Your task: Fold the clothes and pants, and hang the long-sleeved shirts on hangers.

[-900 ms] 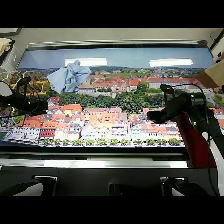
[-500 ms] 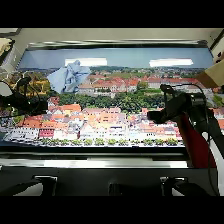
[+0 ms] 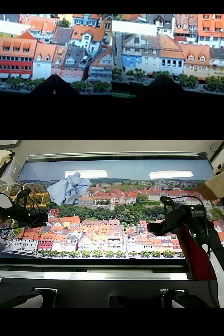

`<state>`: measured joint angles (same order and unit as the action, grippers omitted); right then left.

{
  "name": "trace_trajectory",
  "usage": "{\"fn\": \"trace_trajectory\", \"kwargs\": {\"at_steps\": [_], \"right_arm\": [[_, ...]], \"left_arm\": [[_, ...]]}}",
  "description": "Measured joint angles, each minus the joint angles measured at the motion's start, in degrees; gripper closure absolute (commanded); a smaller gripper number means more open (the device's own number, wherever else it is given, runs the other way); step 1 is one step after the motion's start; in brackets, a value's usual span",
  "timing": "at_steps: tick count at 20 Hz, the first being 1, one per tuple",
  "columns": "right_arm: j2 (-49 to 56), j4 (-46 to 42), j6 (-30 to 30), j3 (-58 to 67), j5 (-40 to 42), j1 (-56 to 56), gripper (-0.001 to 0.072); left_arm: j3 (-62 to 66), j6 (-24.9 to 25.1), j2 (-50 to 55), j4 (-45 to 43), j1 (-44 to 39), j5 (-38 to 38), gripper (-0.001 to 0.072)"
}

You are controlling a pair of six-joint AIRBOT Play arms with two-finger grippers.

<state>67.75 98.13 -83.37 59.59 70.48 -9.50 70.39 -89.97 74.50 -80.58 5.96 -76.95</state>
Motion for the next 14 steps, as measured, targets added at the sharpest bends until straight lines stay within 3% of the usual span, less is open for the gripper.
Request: {"fn": "trace_trajectory", "kwargs": {"at_steps": [10,11,13,14], "right_arm": [[0.00,0.00,0.00,0.00,-0.83,0.00,0.0670],[0.00,0.02,0.00,0.00,-1.03,0.00,0.0670],[0.00,0.02,0.00,0.00,-1.11,0.00,0.0669],[0.00,0.04,0.00,0.00,-1.27,0.00,0.0669]], "left_arm": [[0.00,0.00,0.00,0.20,-0.02,0.02,0.0683],[0.00,0.00,0.00,0.26,-0.02,0.04,0.0579],[0.00,-0.33,0.04,0.31,-0.02,0.48,-0.0013],[0.02,-1.88,0.13,0.39,-0.02,1.18,-0.0013]]}}
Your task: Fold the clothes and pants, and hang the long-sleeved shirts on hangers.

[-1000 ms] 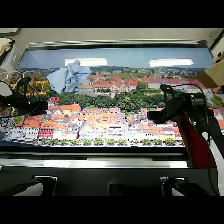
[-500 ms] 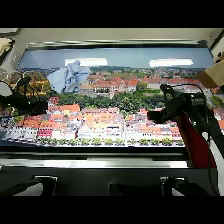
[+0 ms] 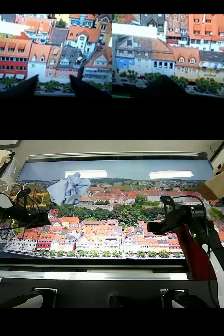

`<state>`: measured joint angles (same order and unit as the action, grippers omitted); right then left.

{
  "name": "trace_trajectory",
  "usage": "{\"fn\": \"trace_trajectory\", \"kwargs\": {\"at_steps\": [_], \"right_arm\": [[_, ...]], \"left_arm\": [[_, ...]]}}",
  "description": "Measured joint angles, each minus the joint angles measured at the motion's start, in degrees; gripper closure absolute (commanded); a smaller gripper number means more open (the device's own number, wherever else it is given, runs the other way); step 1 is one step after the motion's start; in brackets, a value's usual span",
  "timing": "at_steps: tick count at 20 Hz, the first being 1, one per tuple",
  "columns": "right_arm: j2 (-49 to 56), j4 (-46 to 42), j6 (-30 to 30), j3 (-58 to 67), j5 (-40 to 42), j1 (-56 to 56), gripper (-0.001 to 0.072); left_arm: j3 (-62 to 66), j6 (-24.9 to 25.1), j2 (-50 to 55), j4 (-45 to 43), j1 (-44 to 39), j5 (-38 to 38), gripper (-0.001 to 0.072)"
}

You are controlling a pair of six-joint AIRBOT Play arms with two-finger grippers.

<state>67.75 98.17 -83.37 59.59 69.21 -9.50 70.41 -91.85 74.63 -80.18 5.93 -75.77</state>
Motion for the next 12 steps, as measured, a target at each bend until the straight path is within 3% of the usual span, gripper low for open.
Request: {"fn": "trace_trajectory", "kwargs": {"at_steps": [5,8,10,12], "right_arm": [[0.00,0.04,0.00,0.00,-0.15,0.00,0.0669],[0.00,0.07,0.00,0.00,-0.55,0.00,0.0666],[0.00,0.09,0.37,0.00,-1.42,0.00,0.0606],[0.00,0.11,0.90,0.00,-2.14,0.00,0.0606]], "left_arm": [[10.47,-4.92,6.38,1.51,-0.57,9.22,-0.0013],[27.74,-5.97,19.65,2.19,-2.19,12.48,-0.0013],[38.95,-6.36,29.75,2.12,-3.43,13.68,-0.0013],[45.13,-7.85,37.92,1.57,-4.37,15.89,-0.0013]]}}
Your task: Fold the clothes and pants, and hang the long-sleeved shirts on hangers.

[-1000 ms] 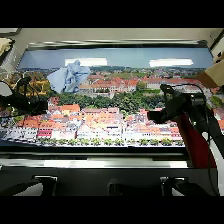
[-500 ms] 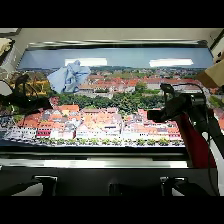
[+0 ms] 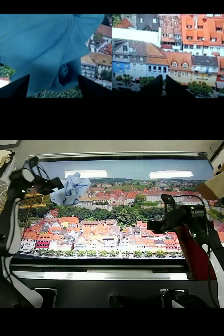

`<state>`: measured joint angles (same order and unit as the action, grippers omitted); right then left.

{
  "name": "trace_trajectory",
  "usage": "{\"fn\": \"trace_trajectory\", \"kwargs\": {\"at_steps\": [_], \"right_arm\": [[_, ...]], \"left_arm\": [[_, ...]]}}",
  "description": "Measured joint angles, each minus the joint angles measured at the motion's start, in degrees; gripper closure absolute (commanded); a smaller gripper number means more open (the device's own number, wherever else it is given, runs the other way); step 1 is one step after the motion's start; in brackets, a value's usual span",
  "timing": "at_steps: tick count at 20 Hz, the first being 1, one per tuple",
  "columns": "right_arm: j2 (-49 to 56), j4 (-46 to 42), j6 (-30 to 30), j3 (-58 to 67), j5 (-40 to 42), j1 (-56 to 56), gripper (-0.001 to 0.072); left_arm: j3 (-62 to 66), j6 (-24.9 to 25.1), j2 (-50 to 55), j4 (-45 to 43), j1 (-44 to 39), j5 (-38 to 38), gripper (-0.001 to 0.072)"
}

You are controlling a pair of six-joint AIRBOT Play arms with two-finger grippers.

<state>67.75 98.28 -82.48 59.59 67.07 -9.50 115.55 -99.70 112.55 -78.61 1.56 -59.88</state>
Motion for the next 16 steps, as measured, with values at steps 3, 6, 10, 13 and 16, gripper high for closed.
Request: {"fn": "trace_trajectory", "kwargs": {"at_steps": [3,6,10,13,16], "right_arm": [[0.00,0.09,1.14,0.00,-0.66,0.00,0.0606],[0.00,0.09,1.95,0.00,-1.46,0.00,0.0606],[-0.02,0.09,2.97,0.02,-1.25,0.00,0.0611],[-0.96,0.07,3.65,0.04,1.51,0.00,0.0611],[-4.31,-0.02,4.04,0.02,3.96,0.00,0.0611]], "left_arm": [[1.95,-3.45,7.13,-0.81,-0.66,2.95,0.0585],[2.38,-2.10,8.66,1.33,-0.87,2.34,0.0690],[2.84,1.88,2.14,8.76,-1.99,-3.80,0.0690],[2.89,2.71,-5.81,16.48,-6.36,-13.51,0.0689],[1.81,1.29,-11.89,20.24,-14.73,-20.65,0.0690]]}}
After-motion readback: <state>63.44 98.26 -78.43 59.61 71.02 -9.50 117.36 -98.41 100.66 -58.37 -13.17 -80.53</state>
